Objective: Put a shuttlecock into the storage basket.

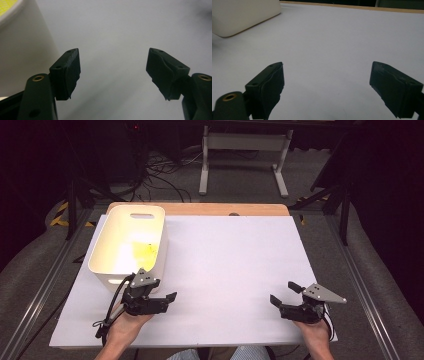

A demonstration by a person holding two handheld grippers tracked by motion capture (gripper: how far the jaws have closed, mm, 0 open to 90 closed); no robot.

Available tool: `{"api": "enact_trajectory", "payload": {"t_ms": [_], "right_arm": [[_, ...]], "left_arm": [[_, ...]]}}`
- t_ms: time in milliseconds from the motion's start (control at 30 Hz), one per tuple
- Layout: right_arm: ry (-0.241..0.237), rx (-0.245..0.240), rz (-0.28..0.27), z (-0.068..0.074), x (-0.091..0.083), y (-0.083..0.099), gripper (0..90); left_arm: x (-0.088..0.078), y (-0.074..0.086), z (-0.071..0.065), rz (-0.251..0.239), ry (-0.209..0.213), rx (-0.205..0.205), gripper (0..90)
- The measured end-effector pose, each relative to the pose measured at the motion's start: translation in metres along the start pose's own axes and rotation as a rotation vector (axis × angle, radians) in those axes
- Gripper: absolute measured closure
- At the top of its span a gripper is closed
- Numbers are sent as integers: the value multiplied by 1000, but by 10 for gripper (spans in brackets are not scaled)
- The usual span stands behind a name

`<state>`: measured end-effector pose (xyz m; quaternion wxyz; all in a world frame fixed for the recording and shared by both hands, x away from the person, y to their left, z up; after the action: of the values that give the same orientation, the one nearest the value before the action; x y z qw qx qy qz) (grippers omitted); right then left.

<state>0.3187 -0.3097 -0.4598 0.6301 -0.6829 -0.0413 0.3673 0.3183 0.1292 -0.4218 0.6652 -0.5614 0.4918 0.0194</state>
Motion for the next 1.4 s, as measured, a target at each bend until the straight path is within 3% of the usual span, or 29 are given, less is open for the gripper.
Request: {"api": "enact_trajectory", "payload": {"t_ms": [300, 500, 933, 1400], "right_arm": [[2, -12, 17, 0, -7, 3, 129], [3, -10, 22, 0, -10, 5, 129], [9, 7, 7, -2, -20, 9, 129], [8, 31, -3, -3, -23, 15, 128]], "left_arm": [[-11, 10, 9, -35, -17, -33, 279], [-15, 18, 13, -48, -32, -32, 279], [-24, 39, 28, -91, -47, -105, 261], [-34, 58, 45, -156, -106, -154, 249]]}}
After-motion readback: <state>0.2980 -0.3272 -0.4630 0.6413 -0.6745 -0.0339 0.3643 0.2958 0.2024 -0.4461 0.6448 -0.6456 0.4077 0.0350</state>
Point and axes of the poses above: each handheld gripper's, and its own axes: x roughly forward along the jaws, y roughly out of its underside, z roughly to its left, the point moved 3 cm from there along x, roughly forward along the jaws, and after that the axes turned 3 degrees about z, right-handed, at the moved point
